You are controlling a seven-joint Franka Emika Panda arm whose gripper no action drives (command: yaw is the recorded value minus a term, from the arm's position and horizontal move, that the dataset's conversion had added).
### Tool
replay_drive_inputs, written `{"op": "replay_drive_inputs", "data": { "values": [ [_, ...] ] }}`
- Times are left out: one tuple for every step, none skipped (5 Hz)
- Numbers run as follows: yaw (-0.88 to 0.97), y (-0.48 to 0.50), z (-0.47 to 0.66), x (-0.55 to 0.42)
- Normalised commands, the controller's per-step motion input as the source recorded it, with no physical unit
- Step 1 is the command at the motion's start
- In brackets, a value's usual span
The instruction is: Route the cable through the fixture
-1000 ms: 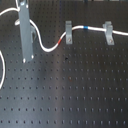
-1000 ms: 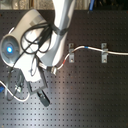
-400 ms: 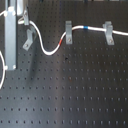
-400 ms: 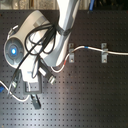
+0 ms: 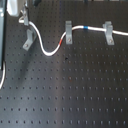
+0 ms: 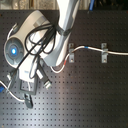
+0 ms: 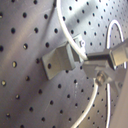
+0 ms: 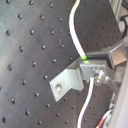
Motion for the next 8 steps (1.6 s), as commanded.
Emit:
{"op": "replay_drive_inputs", "data": {
  "values": [
    [1.00,0.001,0.04,-0.006],
    [1.00,0.004,0.12,-0.014],
    [1.00,0.011,0.14,-0.027],
    [1.00,0.023,0.15,-0.045],
    [0.99,0.036,0.15,-0.055],
    [0.98,0.058,0.16,-0.073],
    [0.87,0.128,0.13,-0.134],
    [0.73,0.166,0.12,-0.232]
  ]
}}
